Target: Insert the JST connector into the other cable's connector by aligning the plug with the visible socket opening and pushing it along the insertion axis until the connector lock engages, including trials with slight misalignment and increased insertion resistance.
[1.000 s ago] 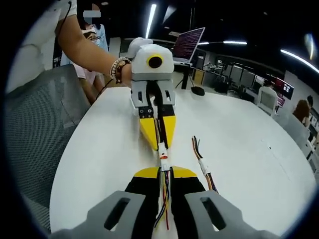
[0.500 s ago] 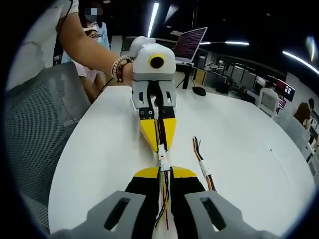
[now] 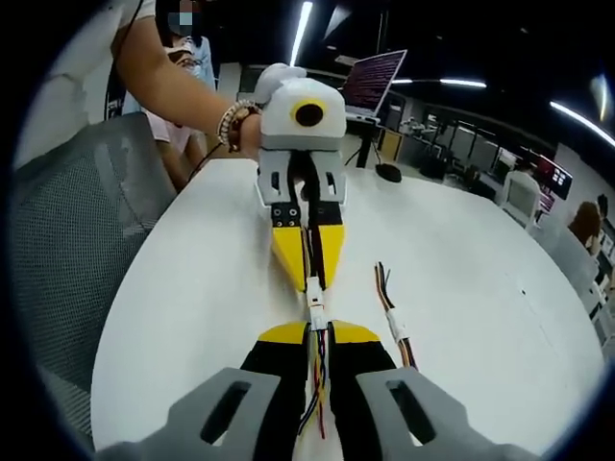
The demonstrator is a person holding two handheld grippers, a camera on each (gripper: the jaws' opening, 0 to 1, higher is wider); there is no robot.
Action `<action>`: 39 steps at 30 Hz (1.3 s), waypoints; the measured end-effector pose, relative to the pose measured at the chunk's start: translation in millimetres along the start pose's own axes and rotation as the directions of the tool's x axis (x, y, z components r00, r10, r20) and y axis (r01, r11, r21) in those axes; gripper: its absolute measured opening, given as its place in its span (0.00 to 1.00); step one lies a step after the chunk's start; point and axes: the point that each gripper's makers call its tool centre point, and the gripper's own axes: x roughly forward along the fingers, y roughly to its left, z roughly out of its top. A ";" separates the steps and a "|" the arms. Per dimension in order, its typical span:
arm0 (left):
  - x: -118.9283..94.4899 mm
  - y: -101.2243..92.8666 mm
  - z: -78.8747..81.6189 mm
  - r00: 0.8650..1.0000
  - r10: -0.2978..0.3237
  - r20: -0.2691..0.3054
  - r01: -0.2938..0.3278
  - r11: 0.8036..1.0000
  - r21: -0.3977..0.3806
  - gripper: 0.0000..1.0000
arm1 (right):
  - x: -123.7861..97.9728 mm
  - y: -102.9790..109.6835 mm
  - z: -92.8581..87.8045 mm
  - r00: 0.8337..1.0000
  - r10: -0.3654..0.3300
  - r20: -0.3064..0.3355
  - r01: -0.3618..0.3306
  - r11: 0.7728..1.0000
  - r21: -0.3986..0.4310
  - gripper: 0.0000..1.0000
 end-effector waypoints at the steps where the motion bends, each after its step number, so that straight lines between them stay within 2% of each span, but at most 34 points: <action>1: 0.1 -0.1 -0.4 1.000 -0.001 -0.001 0.001 1.000 -0.001 0.00 | 0.3 0.1 -0.2 1.000 0.000 -0.001 0.000 1.000 -0.001 0.04; 24: 4.0 -0.7 -10.8 0.999 -0.019 -0.041 0.019 1.000 -0.007 0.00 | 9.6 4.2 -7.3 0.998 0.026 -0.050 -0.028 0.999 -0.033 0.04; 39: 7.6 -0.8 -14.0 0.999 -0.029 -0.039 0.028 0.999 -0.022 0.00 | 14.2 3.7 -7.5 0.999 0.037 -0.033 -0.037 0.999 -0.014 0.04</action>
